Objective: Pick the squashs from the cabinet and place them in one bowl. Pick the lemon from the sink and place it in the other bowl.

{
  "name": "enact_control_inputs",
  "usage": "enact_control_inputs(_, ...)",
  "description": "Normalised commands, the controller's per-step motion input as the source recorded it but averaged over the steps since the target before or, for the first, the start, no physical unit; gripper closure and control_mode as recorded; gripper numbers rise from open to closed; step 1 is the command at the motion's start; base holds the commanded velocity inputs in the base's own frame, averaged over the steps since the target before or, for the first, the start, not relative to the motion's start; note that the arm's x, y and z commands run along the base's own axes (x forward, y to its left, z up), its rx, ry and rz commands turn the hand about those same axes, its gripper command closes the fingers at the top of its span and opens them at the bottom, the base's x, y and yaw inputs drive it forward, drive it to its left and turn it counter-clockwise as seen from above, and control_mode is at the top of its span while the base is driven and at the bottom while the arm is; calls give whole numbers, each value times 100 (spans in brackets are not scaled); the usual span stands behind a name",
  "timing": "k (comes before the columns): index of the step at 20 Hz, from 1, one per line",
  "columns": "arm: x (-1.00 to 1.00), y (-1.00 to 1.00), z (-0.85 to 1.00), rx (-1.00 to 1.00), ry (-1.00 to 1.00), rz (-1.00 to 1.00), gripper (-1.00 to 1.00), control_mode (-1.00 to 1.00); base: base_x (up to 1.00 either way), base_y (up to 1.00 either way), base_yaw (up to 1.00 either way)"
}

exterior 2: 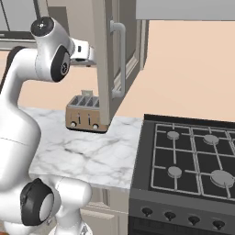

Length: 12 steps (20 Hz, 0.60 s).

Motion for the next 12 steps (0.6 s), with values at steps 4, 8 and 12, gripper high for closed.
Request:
enact_control_inputs(4, 9, -18, 2, 0, 0, 3, -100, -100, 0, 0, 0)
enact_control_inputs(8, 14, -14, 0, 0, 0, 6, -100, -100, 0, 0, 0)
enact_control_inputs(12, 25, -16, 0, 0, -1, 4, -100, -100, 0, 0, 0)
